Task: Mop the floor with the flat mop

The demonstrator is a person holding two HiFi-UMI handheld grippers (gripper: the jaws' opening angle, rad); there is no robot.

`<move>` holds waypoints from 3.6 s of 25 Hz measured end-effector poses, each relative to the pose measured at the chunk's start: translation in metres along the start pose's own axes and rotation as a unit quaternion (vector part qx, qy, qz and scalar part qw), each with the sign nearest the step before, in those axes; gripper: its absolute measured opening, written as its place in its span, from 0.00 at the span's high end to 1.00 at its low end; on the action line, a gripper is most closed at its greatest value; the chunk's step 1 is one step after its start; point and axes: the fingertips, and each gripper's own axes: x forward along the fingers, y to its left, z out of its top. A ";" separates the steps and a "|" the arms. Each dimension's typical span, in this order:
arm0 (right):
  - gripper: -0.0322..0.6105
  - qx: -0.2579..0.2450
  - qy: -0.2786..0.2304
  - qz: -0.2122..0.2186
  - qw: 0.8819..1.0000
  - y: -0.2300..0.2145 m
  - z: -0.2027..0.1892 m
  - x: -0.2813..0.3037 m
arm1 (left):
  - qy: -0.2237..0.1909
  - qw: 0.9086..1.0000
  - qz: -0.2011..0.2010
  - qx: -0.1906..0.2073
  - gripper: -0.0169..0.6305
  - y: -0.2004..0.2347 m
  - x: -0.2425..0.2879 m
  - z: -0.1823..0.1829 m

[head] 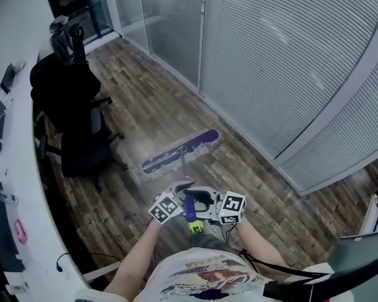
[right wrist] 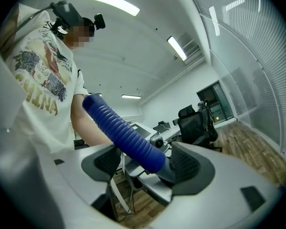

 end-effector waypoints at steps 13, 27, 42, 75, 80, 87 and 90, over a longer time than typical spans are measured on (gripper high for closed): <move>0.49 0.001 0.043 -0.018 0.999 0.006 -0.016 -0.010 | 0.029 1.000 0.001 -0.003 0.65 -0.012 0.010 -0.012; 0.49 0.000 0.034 -0.055 0.998 0.208 -0.084 -0.032 | -0.010 1.000 -0.010 -0.012 0.65 -0.217 -0.053 -0.040; 0.49 0.037 -0.036 -0.154 0.987 0.382 -0.131 -0.162 | -0.016 0.998 -0.055 -0.002 0.63 -0.443 -0.025 -0.025; 0.48 0.018 0.002 -0.154 0.988 0.541 -0.202 -0.187 | -0.011 0.993 -0.102 0.055 0.63 -0.617 -0.061 -0.065; 0.48 0.013 -0.020 -0.160 0.987 0.464 -0.173 -0.166 | -0.019 0.994 -0.100 0.051 0.63 -0.534 -0.049 -0.051; 0.49 0.017 -0.034 -0.172 0.984 0.346 -0.129 -0.135 | -0.017 0.993 -0.106 0.052 0.63 -0.409 -0.028 -0.033; 0.49 0.013 -0.037 -0.177 0.983 0.307 -0.119 -0.127 | -0.016 0.992 -0.109 0.056 0.63 -0.368 -0.017 -0.031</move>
